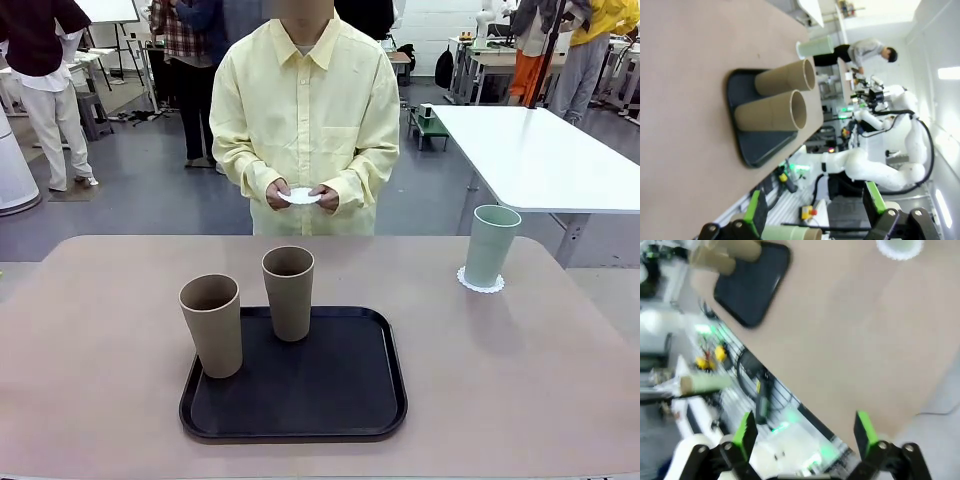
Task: Place coasters on the table and set cups on them.
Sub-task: Take one Reusable plastic cup from the Flat Tray and place it on a coaster set by the human.
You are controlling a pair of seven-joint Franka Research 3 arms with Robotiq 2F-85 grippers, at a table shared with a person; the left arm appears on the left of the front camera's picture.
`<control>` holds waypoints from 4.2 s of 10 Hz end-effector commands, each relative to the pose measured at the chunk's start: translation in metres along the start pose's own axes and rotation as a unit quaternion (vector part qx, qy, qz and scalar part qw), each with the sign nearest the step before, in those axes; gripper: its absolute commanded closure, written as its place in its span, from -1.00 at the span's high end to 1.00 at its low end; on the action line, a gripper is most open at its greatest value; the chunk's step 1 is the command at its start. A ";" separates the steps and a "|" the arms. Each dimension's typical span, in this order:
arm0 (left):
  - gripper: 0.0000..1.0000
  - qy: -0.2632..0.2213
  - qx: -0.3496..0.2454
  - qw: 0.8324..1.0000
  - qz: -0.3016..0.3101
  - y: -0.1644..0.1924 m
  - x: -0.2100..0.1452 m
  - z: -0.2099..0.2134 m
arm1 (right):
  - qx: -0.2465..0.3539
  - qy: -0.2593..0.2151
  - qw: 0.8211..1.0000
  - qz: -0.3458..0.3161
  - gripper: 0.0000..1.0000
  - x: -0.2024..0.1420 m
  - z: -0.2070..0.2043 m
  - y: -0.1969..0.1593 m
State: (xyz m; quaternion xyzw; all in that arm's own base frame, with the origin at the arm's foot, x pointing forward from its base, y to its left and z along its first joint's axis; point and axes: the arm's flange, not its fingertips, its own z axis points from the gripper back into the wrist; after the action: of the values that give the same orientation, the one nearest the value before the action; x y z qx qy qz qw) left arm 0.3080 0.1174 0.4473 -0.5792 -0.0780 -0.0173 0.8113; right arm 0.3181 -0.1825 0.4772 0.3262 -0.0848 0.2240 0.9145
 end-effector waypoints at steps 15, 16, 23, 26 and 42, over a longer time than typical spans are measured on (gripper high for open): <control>1.00 -0.004 -0.006 1.000 -0.002 -0.001 0.000 0.001 | 0.289 -0.156 0.942 -0.075 1.00 -0.093 0.047 -0.111; 1.00 -0.004 -0.006 1.000 -0.002 -0.001 0.000 0.001 | 0.281 -0.155 0.943 -0.087 1.00 -0.092 0.045 -0.113; 1.00 -0.004 -0.006 1.000 -0.002 -0.001 0.000 0.001 | 0.294 -0.171 0.938 -0.058 1.00 -0.096 0.044 -0.106; 1.00 -0.004 -0.006 1.000 -0.002 -0.001 0.000 0.001 | 0.294 -0.171 0.938 -0.058 1.00 -0.096 0.044 -0.106; 1.00 -0.004 -0.006 1.000 -0.002 -0.001 0.000 0.001 | 0.294 -0.171 0.938 -0.058 1.00 -0.096 0.044 -0.106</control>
State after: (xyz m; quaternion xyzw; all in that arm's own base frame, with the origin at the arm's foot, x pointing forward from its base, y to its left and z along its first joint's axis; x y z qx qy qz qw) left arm 0.3080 0.1173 0.4473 -0.5792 -0.0779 -0.0174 0.8113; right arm 0.2863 -0.3161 0.4211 0.6155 -0.1455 0.1205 0.7651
